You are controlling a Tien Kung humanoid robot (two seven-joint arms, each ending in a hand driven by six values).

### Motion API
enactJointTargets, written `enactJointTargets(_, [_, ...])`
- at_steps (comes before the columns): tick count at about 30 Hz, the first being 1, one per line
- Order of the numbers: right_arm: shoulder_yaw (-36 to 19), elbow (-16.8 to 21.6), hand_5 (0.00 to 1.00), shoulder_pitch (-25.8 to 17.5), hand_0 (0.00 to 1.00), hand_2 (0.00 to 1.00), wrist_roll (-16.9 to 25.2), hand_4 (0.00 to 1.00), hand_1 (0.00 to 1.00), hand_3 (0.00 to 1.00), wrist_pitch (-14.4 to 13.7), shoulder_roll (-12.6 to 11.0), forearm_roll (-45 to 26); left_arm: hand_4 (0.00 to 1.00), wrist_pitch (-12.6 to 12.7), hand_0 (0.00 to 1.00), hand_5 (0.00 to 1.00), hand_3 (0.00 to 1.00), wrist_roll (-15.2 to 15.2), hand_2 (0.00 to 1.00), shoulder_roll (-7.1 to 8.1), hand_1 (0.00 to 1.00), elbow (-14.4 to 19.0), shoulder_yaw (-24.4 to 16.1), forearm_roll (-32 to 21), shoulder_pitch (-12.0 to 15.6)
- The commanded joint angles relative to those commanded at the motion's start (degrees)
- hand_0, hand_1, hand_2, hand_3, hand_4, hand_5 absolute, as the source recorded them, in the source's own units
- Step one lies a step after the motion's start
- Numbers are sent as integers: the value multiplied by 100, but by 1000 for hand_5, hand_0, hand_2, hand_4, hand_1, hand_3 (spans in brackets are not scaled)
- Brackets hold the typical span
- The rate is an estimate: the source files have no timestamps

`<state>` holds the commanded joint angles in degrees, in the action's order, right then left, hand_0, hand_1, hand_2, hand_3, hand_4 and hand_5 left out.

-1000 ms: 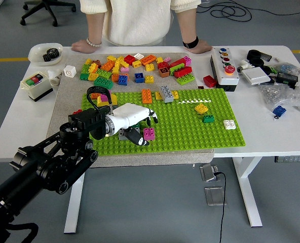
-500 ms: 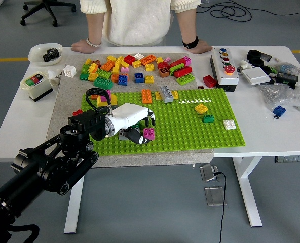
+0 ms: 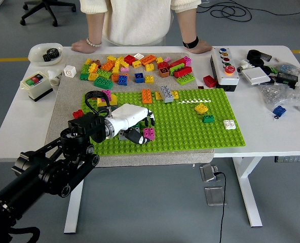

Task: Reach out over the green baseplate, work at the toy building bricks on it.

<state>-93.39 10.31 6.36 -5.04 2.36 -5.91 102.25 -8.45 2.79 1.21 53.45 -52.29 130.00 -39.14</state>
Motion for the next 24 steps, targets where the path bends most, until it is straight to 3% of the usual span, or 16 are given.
enactJointTargets(2, [4, 0, 565, 0, 748, 679, 0, 867, 637, 640, 0, 3, -3, 774, 58, 736, 166, 557, -7, 543, 1, 584, 3, -11, 0, 2])
enactJointTargets(6, [4, 0, 565, -4, 748, 679, -1, 867, 637, 640, -2, 5, -3, 774, 68, 736, 166, 557, -2, 543, 2, 584, -1, 15, 0, 17])
enactJointTargets(14, [11, 0, 565, -2, 748, 679, -2, 867, 637, 641, -6, 8, -10, 760, -92, 738, 157, 555, 57, 540, 5, 580, -10, 83, 0, 34])
enactJointTargets(24, [2, 0, 566, -1, 749, 679, -5, 868, 638, 641, -6, 7, -14, 783, 48, 720, 149, 540, 29, 530, 5, 554, -20, 107, 0, 26])
